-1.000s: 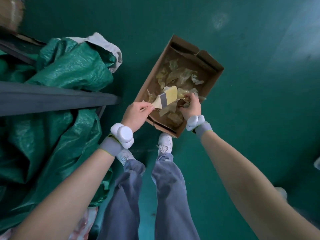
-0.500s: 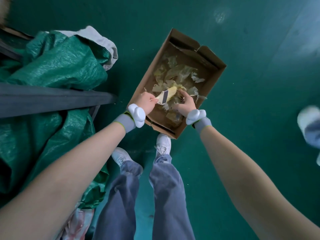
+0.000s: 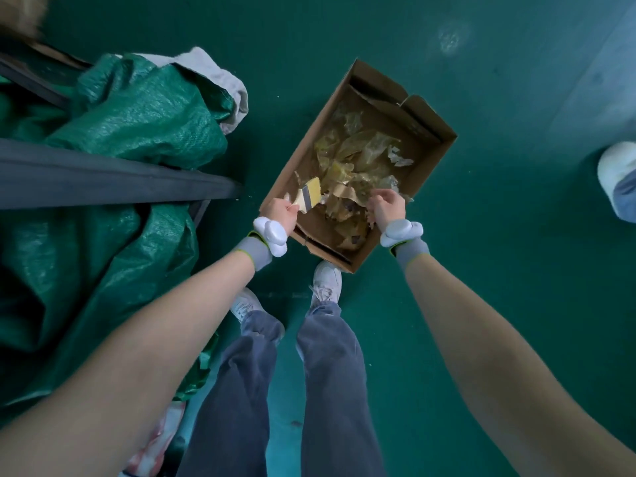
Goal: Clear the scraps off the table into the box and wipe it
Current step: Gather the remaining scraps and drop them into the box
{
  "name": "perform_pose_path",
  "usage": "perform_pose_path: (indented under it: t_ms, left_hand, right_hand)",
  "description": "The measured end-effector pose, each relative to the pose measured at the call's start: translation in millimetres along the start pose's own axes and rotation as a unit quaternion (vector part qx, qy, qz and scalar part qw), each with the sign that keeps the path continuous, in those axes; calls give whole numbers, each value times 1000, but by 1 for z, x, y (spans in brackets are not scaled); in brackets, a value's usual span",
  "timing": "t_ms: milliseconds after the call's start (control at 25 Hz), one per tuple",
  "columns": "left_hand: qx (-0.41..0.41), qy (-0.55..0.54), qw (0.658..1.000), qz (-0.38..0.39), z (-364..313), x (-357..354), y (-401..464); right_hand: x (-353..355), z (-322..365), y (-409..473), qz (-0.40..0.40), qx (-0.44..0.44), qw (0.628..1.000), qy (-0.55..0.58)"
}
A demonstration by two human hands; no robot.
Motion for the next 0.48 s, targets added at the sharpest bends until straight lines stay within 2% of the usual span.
perform_pose_path:
  t_ms: [120,280,480]
  left_hand:
    - [5,-22,1000,-5,15,6,-40]
    - [26,-96,994,-33,44,21,-121]
    - [25,-205,976,-66,72,42,-235]
  right_hand:
    - [6,-10,-21,2,-21,1000,-10]
    - [5,12,-103,12,-30,998,-51]
    - [-9,48,-198,60,12,990,-129]
Point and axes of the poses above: each hand's wrist, its own y-axis towards the middle knuckle, its own x-axis out of the back of the hand, z = x × y, the point moved 10 cm from there along y, towards the middle knuckle, and after that the axes turned 9 degrees about z, right-handed, at the moved point
